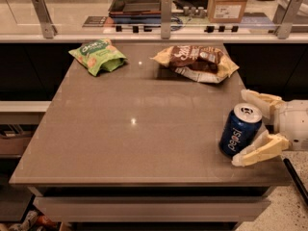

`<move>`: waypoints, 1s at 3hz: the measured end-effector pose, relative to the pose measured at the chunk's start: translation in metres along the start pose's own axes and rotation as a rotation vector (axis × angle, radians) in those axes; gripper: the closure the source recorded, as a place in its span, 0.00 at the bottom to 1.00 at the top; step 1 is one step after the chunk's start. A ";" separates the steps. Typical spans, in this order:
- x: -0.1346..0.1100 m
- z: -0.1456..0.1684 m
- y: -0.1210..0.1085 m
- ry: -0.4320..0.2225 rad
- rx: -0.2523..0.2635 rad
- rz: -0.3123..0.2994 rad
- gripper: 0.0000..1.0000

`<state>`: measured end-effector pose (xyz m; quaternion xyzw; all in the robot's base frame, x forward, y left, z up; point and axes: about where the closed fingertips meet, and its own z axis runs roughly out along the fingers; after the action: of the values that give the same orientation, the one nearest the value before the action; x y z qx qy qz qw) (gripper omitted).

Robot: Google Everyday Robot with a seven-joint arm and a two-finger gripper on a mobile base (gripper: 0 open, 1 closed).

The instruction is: Move pepsi can near green rice chip bag

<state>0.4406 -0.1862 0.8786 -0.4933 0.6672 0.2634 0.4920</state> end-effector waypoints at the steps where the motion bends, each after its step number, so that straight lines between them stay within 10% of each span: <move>1: 0.002 0.001 0.000 -0.005 0.000 0.001 0.00; 3: -0.001 0.003 0.001 -0.005 -0.006 -0.005 0.40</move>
Offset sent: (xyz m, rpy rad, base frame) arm 0.0005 -0.0006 -0.0022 0.0048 -0.0014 0.0005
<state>0.4409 -0.1825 0.8779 -0.4958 0.6638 0.2656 0.4929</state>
